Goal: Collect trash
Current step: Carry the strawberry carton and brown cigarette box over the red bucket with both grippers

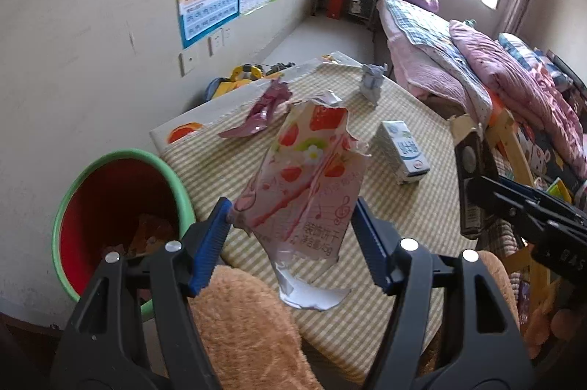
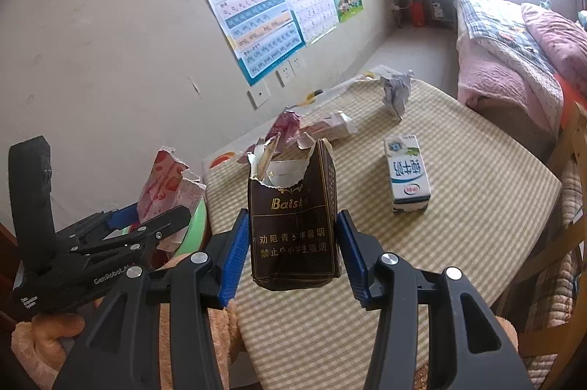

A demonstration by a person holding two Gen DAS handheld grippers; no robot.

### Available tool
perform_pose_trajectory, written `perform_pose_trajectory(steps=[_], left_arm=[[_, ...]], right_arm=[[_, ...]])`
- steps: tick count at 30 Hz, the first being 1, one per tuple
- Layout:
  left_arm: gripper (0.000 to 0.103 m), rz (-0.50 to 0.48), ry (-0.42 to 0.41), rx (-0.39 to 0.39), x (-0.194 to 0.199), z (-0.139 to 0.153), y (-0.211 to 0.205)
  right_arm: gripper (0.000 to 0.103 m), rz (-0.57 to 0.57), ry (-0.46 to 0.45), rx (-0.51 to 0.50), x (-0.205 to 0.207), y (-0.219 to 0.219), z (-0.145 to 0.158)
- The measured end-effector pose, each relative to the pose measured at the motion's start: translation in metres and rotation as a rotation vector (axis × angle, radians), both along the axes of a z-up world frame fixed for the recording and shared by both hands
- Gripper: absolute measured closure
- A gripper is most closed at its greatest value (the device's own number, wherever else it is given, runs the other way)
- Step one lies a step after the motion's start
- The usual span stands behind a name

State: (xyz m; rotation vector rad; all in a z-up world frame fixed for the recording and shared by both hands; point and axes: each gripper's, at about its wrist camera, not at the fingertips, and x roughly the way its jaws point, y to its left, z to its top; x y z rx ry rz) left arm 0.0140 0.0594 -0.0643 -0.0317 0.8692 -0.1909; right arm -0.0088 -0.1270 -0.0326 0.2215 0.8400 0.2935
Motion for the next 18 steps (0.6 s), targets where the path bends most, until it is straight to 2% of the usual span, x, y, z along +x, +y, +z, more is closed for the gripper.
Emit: perform_pose_trajectory(steps=[12,18], left_arm=[[0.039,0.075,-0.02,0.014,-0.003,0.003,0.031],[0.039,0.137,-0.019,0.018,-0.003,-0.002,0.061]], right_arm=[[0.057,0.086,0.007,-0.047,0.008,0.038,0.003],[0.057,0.144,-0.018,-0.099,0.015,0.072,0.009]])
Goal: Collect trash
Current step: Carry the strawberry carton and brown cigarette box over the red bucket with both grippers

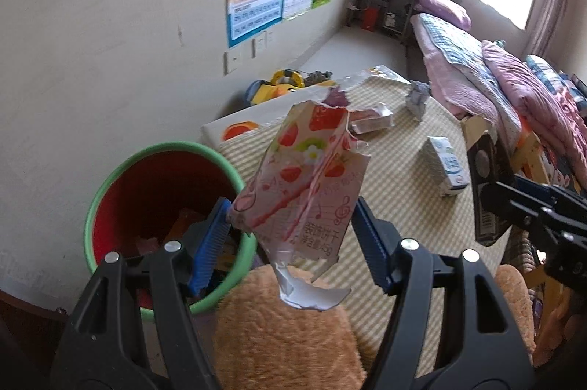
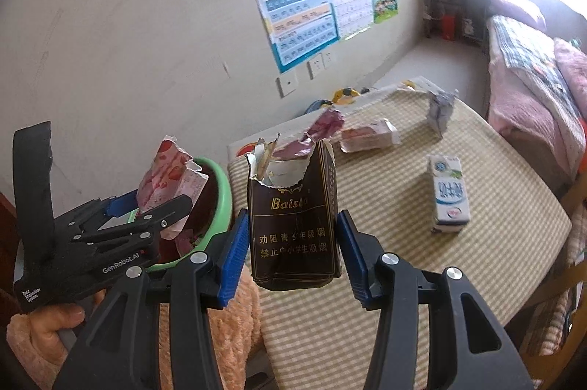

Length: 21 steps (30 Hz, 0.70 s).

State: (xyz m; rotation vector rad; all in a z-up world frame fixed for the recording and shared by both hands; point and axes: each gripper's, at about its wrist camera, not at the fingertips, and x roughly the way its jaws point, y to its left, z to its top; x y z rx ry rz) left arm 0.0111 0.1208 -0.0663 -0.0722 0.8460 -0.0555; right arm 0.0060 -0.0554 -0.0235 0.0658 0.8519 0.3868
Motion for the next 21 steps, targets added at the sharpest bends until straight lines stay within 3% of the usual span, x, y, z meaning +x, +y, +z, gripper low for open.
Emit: perform_pose_trajectory(steps=[10,21], left_arm=[[0.038,0.114,0.0,-0.011,-0.004,-0.003,0.05],[0.038,0.185,-0.02,-0.008,-0.013,-0.001,0.079]], right_arm=[[0.057,0.086,-0.007,-0.028,0.011,0.043,-0.001],[0.057,0.147,0.024,-0.048,0.019,0.073,-0.015]])
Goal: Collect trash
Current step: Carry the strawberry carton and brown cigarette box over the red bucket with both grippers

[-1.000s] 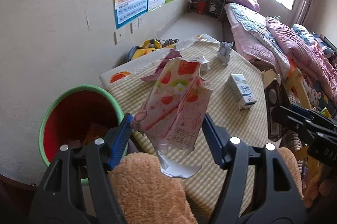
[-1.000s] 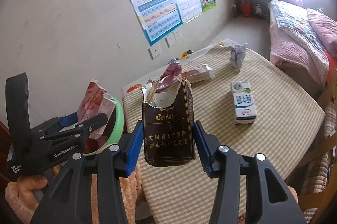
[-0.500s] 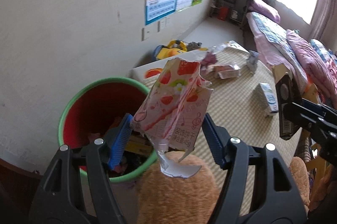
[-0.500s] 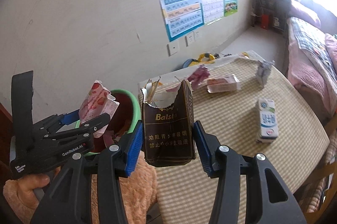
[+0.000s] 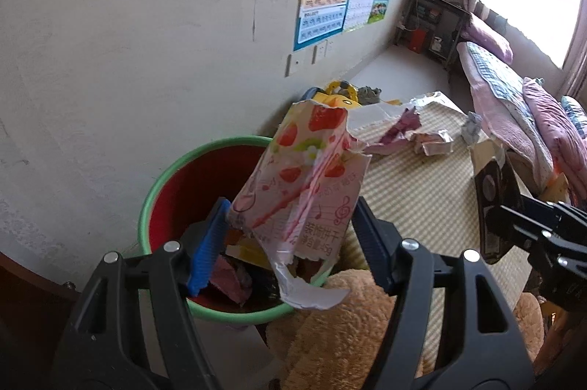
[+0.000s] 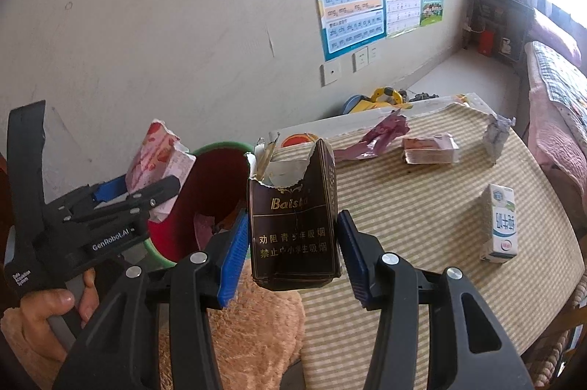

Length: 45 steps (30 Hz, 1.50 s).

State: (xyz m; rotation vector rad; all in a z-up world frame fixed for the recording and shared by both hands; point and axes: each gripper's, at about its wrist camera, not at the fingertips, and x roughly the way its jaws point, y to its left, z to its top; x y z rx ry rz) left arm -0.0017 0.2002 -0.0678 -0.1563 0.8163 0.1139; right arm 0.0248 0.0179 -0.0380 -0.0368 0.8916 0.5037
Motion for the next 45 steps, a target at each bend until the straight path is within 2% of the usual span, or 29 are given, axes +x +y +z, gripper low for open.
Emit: perform_pose_trajectory(steps=[19,34,45], left_arm=[[0.038,0.104,0.033,-0.006,-0.001,-0.019,0.044],[0.038,0.143,0.052,-0.008,-0.001,-0.031,0.061],[0.037,0.159,0.134,-0.084,0.013,-0.064,0.071]], right_arm=[[0.056,0.104,0.059,0.042,0.017,0.054,-0.009],[0.056,0.164,0.058,0.013,0.025,0.088,-0.017],[0.056,0.185,0.098,0.045,0.042,0.099,-0.029]])
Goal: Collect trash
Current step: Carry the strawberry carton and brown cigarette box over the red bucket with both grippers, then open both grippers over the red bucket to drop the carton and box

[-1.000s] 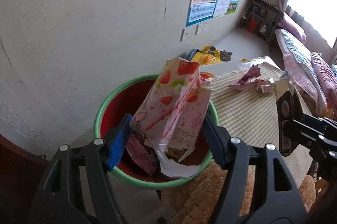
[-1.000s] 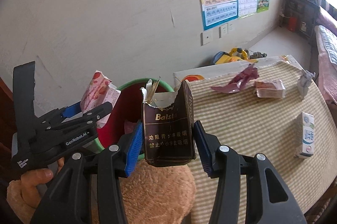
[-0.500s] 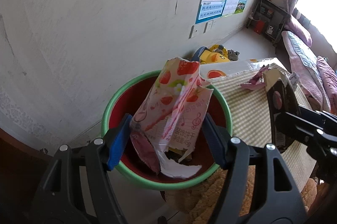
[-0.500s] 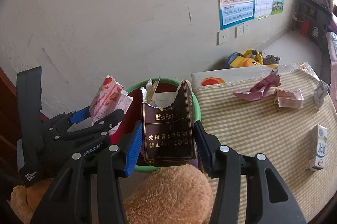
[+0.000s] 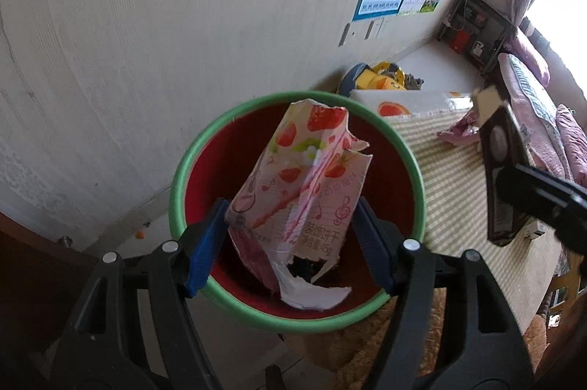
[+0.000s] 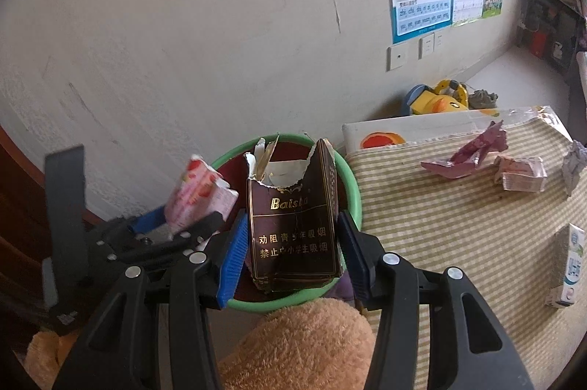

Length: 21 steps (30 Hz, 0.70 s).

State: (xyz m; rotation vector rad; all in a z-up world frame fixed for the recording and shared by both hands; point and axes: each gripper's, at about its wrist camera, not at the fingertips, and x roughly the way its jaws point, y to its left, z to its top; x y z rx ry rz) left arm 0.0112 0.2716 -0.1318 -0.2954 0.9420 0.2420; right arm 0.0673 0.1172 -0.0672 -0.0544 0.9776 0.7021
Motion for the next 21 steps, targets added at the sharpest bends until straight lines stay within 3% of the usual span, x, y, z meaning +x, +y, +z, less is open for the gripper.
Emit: perform_pose_trajectory(steps=[5,8,14,16,18,21], left_arm=[[0.032,0.011,0.027,0.008,0.003,-0.009,0.005],[0.018,0.027,0.049,0.03,0.003,-0.013,0.007],[0.018,0.023,0.058,0.026,0.004,-0.014,0.003],[0.018,0.005,0.05,0.024,0.005,-0.011,-0.003],[0.018,-0.012,0.044,0.026,0.005,-0.01,-0.007],[0.018,-0.042,0.038,0.029,0.008,-0.006,-0.021]], right_arm=[[0.051,0.02,0.023,0.034,0.008,0.01,-0.003],[0.037,0.022,0.034,0.064,0.01,0.013,-0.004],[0.034,0.002,0.025,0.053,0.009,0.001,-0.005],[0.027,-0.051,0.003,0.025,0.011,-0.021,-0.007],[0.025,-0.11,-0.004,-0.006,0.015,-0.047,-0.013],[0.025,-0.294,0.003,-0.1,0.034,-0.118,-0.032]])
